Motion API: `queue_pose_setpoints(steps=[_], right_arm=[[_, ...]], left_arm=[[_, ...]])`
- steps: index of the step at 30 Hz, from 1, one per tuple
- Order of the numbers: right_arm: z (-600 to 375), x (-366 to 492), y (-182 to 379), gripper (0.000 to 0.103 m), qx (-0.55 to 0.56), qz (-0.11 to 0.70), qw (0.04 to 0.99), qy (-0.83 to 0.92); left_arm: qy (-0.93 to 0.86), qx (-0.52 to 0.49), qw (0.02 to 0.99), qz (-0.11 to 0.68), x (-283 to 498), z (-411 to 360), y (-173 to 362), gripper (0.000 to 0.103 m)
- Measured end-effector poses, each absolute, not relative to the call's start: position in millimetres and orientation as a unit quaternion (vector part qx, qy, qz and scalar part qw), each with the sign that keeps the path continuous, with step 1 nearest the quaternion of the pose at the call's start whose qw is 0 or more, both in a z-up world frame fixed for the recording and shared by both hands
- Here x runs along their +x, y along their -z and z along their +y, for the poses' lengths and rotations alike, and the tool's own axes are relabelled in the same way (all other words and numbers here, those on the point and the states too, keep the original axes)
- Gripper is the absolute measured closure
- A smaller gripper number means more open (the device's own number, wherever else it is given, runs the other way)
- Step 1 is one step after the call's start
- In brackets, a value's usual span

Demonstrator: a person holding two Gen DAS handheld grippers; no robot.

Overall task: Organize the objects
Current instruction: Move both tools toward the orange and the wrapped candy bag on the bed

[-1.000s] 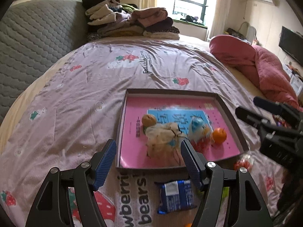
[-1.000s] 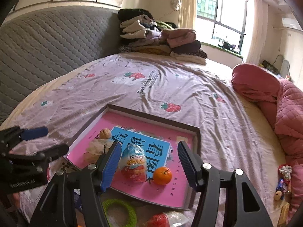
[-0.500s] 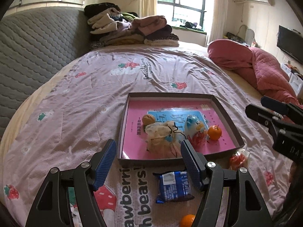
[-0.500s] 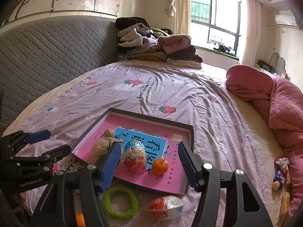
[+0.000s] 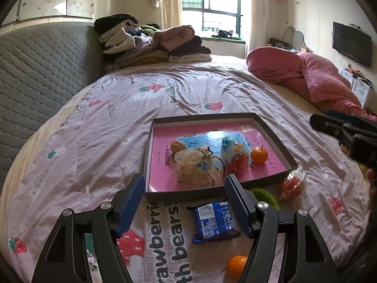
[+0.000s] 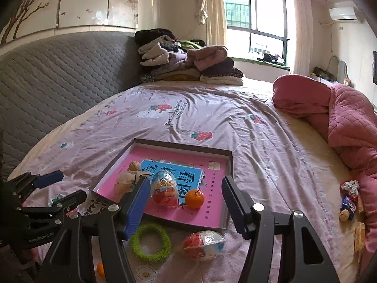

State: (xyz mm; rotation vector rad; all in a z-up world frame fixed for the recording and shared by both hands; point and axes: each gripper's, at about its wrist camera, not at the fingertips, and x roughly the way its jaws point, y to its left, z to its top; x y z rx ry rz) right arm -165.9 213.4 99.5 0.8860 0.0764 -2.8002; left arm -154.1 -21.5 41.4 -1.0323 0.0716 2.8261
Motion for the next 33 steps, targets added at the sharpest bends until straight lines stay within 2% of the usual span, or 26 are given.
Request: queue_pose_setpoints(steps=[14, 33], right_arm=[[205.5, -158.5, -89.0, 0.040, 0.306, 0.041, 0.119, 0.944], [191.1, -143.7, -65.9, 0.040, 0.340, 0.060, 0.151, 0.926]], left_arm=[[-0.929, -0.360, 0.081, 0.026, -147.9, -23.5, -24.3, 0.031], [-0.916, -0.376, 0.120, 0.070, -118.4, -2.3, -5.4, 0.031]])
